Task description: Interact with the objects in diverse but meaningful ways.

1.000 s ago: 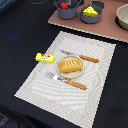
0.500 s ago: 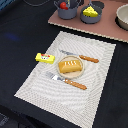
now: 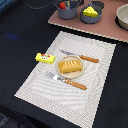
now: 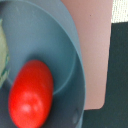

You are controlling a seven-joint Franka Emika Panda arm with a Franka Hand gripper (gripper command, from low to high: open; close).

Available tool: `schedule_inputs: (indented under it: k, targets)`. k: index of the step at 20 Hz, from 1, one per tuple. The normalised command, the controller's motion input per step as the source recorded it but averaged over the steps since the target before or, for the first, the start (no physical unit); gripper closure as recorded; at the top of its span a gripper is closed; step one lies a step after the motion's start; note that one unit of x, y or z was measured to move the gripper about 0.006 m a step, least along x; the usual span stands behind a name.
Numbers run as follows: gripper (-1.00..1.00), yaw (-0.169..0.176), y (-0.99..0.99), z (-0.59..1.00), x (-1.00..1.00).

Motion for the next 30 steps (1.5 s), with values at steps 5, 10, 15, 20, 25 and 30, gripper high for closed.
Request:
schedule_inputs:
  k: [5,10,15,20,25,30]
  targets:
    - [-1.00,0.104,-0.14,-0.30,-0.14]
    - [-1.00,0.076,-0.03,-0.27,-0.15]
    - [-1.00,0.065,-0.01,-0.29,-0.15]
    - [-1.00,0.062,-0.01,-0.30,-0.15]
    - [-1.00,0.060,-0.02,-0.31,-0.14]
    - [-1.00,0.057,-0.01,-0.29,-0.12]
